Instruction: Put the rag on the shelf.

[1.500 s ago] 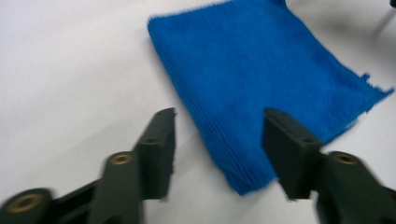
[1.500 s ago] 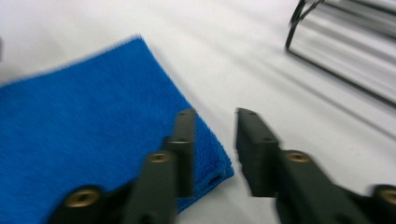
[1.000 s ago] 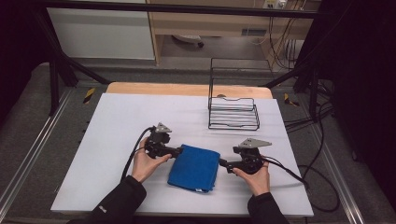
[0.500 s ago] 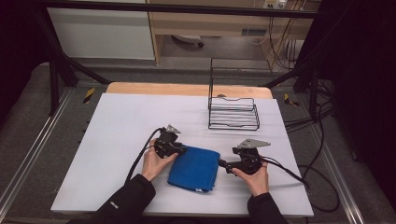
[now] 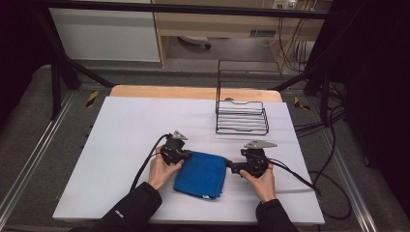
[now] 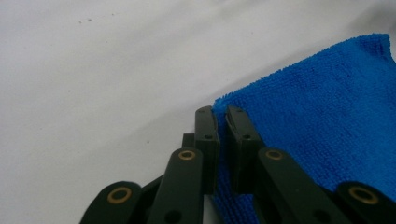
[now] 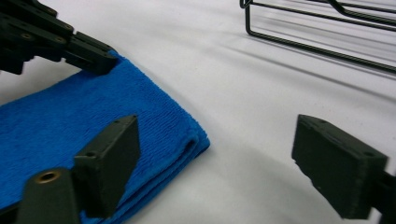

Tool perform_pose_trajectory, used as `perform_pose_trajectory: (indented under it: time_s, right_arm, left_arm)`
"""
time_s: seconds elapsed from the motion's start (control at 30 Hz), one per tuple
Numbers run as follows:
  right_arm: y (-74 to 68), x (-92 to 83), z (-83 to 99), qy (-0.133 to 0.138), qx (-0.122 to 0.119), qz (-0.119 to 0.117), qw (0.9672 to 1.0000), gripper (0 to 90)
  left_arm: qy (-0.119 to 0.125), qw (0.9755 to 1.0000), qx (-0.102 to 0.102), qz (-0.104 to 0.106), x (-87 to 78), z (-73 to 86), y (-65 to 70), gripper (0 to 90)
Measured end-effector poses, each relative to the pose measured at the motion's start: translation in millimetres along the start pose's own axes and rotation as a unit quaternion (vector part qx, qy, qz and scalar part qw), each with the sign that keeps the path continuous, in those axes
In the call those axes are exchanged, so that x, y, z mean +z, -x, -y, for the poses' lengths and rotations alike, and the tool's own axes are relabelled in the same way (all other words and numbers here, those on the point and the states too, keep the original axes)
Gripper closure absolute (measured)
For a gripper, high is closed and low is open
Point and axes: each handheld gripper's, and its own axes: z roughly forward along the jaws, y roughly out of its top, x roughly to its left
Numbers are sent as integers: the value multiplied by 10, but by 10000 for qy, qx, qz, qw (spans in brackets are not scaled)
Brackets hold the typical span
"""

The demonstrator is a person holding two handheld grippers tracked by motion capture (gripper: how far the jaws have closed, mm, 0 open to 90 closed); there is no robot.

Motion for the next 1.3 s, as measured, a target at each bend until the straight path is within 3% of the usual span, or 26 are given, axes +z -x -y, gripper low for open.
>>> perform_pose_trajectory:
  time_s: [0.23,0.4,0.67,0.83,0.9,1.13,1.3]
  right_arm:
    - [-40,228,-37,-207,195,-43,9996,427]
    - [-44,276,-6,-438,238,-21,9988,581]
    - [-63,297,10,-483,422,-141,9978,725]
    - [-43,322,-9,-573,688,-279,9956,824]
    - [-32,329,-18,-604,786,-335,9945,840]
    - [-37,286,-31,-524,779,-375,9949,859]
    - [-50,221,-63,-328,816,-490,9949,860]
  left_arm:
    - [16,10000,65,-40,2,11,12,832]
    - [16,10000,88,-33,4,11,8,829]
    - [36,9999,144,-25,8,13,7,824]
    - [48,9998,179,2,6,17,0,821]
    - [60,9999,140,12,0,20,-12,822]
    - [167,9992,-214,299,-43,39,-96,853]
    - [408,9986,-167,286,-172,17,-79,859]
